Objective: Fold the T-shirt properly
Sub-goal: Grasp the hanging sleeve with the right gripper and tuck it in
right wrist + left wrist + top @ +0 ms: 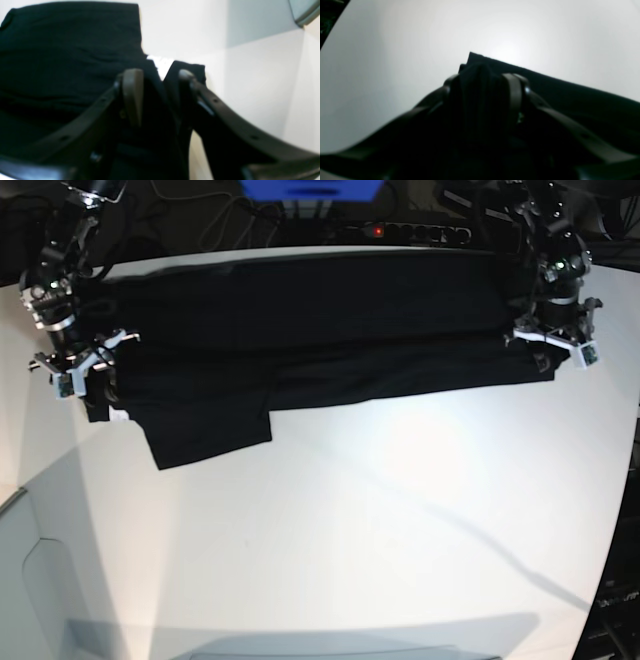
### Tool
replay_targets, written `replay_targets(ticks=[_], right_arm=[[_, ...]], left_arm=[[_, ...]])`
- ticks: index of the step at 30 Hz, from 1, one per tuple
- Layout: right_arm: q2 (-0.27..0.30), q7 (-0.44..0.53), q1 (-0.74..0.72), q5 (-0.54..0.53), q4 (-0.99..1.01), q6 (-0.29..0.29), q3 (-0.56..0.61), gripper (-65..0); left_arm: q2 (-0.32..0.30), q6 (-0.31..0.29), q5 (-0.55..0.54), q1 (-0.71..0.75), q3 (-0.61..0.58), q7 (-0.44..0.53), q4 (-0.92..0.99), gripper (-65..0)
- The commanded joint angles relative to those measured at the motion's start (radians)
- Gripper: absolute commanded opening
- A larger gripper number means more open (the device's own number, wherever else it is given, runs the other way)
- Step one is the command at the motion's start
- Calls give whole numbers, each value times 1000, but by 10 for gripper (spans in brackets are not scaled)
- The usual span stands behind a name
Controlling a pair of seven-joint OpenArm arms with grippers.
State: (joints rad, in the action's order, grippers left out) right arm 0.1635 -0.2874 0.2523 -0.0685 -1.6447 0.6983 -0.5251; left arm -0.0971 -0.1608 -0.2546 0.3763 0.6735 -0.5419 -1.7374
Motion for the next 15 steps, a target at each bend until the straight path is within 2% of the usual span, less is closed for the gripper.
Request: replay_targets(ticks=[1,8,13,15], right_arm=[[14,30,-8,-23,-33,0,-8,-378],[-20,17,-86,-17,-55,0,-2,-376],[-17,-141,-204,-17,-7,-2,29,-376],[-15,-175,-253,-17,41,-4,33,-376]], left_arm=[[-11,5,-4,0,9,23,-22,-392],[-13,5,-4,-13,2,23,-8,-392],[-13,5,-4,-30,5,16,-8,-393],[-13,5,-4,-30,4,16,-11,-394]])
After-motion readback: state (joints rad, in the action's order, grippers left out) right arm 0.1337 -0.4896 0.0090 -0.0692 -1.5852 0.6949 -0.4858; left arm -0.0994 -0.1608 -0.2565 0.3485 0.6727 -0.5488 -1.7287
